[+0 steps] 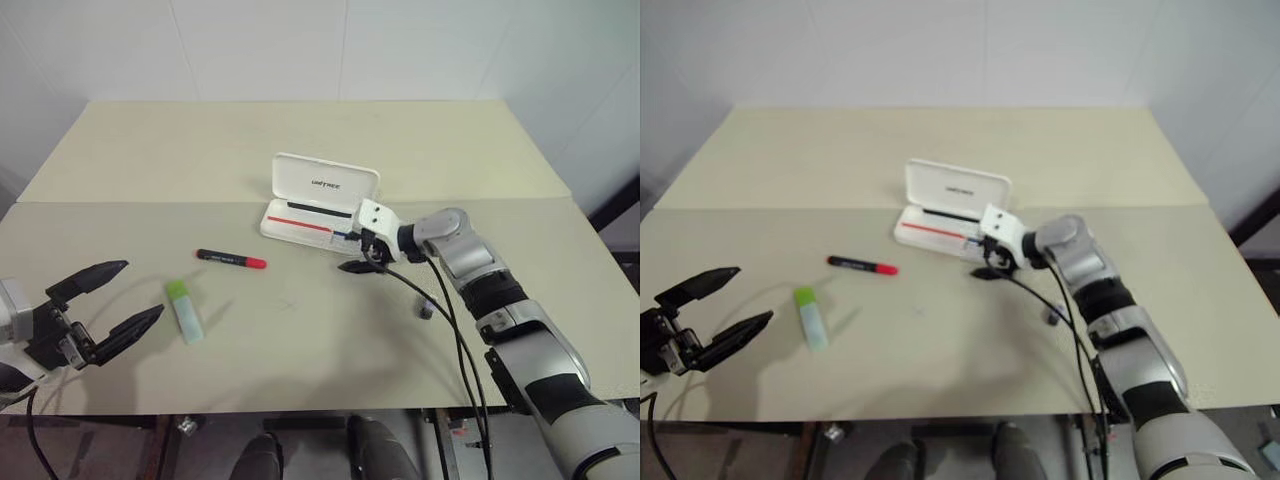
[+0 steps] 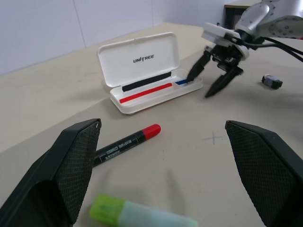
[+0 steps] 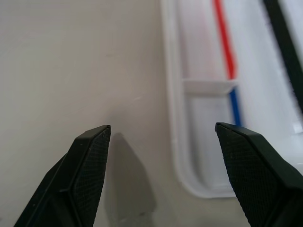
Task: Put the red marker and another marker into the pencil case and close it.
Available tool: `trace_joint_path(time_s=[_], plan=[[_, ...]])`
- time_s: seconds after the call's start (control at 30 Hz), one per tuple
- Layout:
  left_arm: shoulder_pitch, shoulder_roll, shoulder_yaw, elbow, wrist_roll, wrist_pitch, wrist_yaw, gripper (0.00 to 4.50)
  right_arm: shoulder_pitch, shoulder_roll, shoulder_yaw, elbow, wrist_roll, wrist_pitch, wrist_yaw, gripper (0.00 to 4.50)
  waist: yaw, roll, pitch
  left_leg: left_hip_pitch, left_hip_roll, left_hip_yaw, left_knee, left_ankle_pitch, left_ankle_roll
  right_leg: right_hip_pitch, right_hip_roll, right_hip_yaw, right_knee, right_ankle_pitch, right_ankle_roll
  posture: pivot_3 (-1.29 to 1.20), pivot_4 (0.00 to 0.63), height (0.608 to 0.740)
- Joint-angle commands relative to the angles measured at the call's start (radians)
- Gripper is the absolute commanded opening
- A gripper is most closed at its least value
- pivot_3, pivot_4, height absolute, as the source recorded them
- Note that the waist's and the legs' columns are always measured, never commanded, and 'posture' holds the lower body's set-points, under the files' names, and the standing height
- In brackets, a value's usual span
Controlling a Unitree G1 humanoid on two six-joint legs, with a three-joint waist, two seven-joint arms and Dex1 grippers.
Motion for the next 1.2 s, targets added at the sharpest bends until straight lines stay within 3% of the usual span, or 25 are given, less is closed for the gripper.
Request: trace_joint_path(time_s=[0.03, 0.1, 0.23, 0.5, 0.7, 1.07, 1.2], plan=[[-0.01, 0.007, 0.016, -0.029, -0.019, -0.015, 0.006, 4.47, -0.009, 0.009, 0.02, -0.016, -0.023, 0.006, 0.015, 4.5, -0.004, 0.0, 0.0, 0.0, 0.0, 0.0, 0.0, 0.0, 0.0, 0.0, 0.0, 0.0, 0.0, 0.0, 0.0, 0.0, 0.15, 0.74], [-0.014, 0.007, 0.013, -0.029, -0.017, -0.016, 0.008, 4.47, -0.024, 0.027, 0.028, 0.015, -0.035, 0.01, 0.006, 4.5, -0.005, 0.0, 0.0, 0.0, 0.0, 0.0, 0.0, 0.0, 0.0, 0.0, 0.0, 0.0, 0.001, 0.0, 0.0, 0.0, 0.15, 0.74], [-0.018, 0.006, 0.012, -0.026, -0.014, -0.02, 0.007, 4.5, -0.082, 0.064, 0.034, 0.118, -0.075, 0.023, -0.05, 3.58, -0.011, -0.001, -0.001, 0.001, 0.0, 0.0, 0.0, 0.0, 0.0, 0.0, 0.0, 0.0, 0.001, 0.0, 0.0, 0.0, 0.15, 0.74], [-0.022, 0.003, 0.012, -0.029, -0.013, -0.021, 0.018, 4.5, -0.172, 0.091, 0.004, 0.234, -0.097, -0.003, -0.114, 0.72, -0.008, -0.001, -0.001, 0.004, 0.0, 0.0, 0.0, 0.002, -0.002, 0.002, 0.0, 0.0, 0.002, -0.003, -0.006, 0.0, 0.15, 0.74], [-0.036, -0.015, -0.027, -0.035, -0.015, -0.025, 0.031, 4.5, -0.155, 0.053, -0.058, 0.151, -0.05, -0.048, -0.115, 0.63, -0.004, -0.001, 0.0, 0.003, 0.0, -0.001, 0.0, 0.002, -0.002, 0.002, 0.0, 0.0, 0.002, -0.001, -0.002, 0.0, 0.15, 0.74], [-0.1, -0.019, -0.061, 0.061, -0.041, -0.047, -0.042, 4.5, 0.176, -0.2, -0.091, -0.568, 0.156, 0.118, 0.197, 0.63, -0.004, 0.0, 0.0, 0.0, 0.0, -0.002, -0.002, 0.0, -0.002, 0.0, 0.0, -0.001, 0.0, -0.002, 0.001, 0.0, 0.15, 0.74], [-0.117, 0.0, -0.067, 0.136, -0.046, -0.049, -0.115, 4.5, 0.306, -0.33, -0.048, -0.724, 0.136, 0.051, 0.28, 0.63, 0.002, 0.0, 0.0, 0.0, 0.0, -0.002, -0.001, 0.0, -0.002, 0.0, 0.0, -0.001, 0.001, -0.002, 0.001, 0.0, 0.15, 0.74]])
